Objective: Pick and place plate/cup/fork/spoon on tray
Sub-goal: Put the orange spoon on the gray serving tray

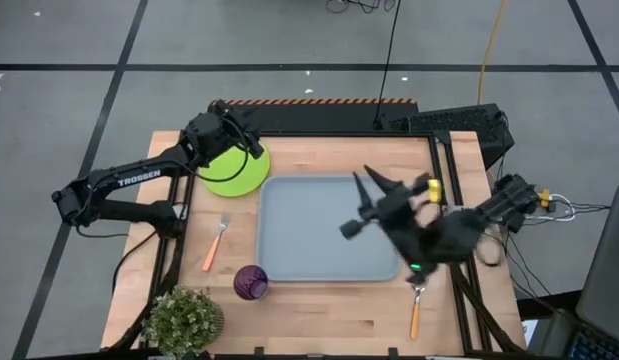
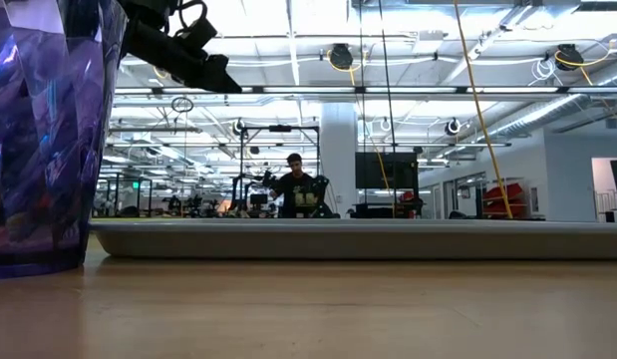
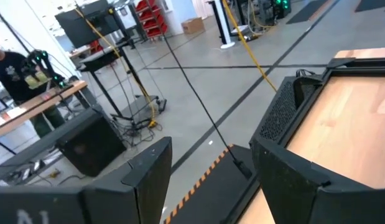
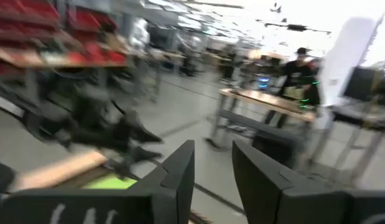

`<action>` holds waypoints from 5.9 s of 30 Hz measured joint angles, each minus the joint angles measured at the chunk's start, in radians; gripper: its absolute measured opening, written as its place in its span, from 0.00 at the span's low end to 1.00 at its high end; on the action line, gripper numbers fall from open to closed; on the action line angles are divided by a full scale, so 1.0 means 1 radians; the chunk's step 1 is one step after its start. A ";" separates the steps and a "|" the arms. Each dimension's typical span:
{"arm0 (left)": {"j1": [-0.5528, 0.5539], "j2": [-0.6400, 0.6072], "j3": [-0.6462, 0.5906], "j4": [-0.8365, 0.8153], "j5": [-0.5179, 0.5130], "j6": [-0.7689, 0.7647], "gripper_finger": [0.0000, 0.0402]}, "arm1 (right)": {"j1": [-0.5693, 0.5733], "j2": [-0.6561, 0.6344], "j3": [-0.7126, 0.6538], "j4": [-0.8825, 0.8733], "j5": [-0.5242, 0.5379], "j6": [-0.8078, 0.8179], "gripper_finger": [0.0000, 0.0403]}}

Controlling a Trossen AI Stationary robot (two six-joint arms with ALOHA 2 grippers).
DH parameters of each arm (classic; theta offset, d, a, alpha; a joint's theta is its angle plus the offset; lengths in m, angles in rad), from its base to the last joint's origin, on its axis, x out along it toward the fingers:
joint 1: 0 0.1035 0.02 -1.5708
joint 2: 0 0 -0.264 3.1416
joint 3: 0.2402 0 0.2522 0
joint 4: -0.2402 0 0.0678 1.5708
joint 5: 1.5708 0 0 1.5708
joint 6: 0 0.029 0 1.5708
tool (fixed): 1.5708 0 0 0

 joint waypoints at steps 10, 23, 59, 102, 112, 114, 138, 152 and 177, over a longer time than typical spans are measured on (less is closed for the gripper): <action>-0.001 0.000 0.000 -0.044 0.057 0.005 0.56 | -0.045 -0.006 -0.230 0.001 -0.359 0.117 0.23; -0.005 0.000 0.000 -0.207 0.078 -0.011 0.56 | -0.282 -0.002 -0.236 -0.839 -1.313 1.283 0.23; -0.002 0.000 0.000 -0.187 0.185 0.007 0.56 | 0.209 0.262 -0.236 -1.642 -1.945 2.958 0.19; -0.041 0.000 0.000 -0.349 0.181 -0.015 0.56 | 0.262 0.205 -0.651 -1.271 -1.899 2.966 0.48; -0.042 0.000 0.000 -0.359 0.181 -0.018 0.56 | 0.263 0.208 -0.680 -1.211 -1.884 2.949 0.16; -0.042 0.000 0.000 -0.360 0.181 -0.018 0.56 | 0.262 0.209 -0.680 -1.212 -1.888 2.939 0.07; -0.049 0.000 0.000 -0.375 0.182 -0.016 0.56 | 0.242 0.103 -0.444 -1.683 -1.938 2.935 0.01; -0.049 0.000 0.000 -0.388 0.185 -0.014 0.56 | 0.237 0.155 -0.566 -1.413 -1.883 2.936 0.13; -0.049 0.000 0.000 -0.397 0.184 -0.012 0.56 | 0.287 0.194 -0.644 -1.303 -1.913 2.958 0.50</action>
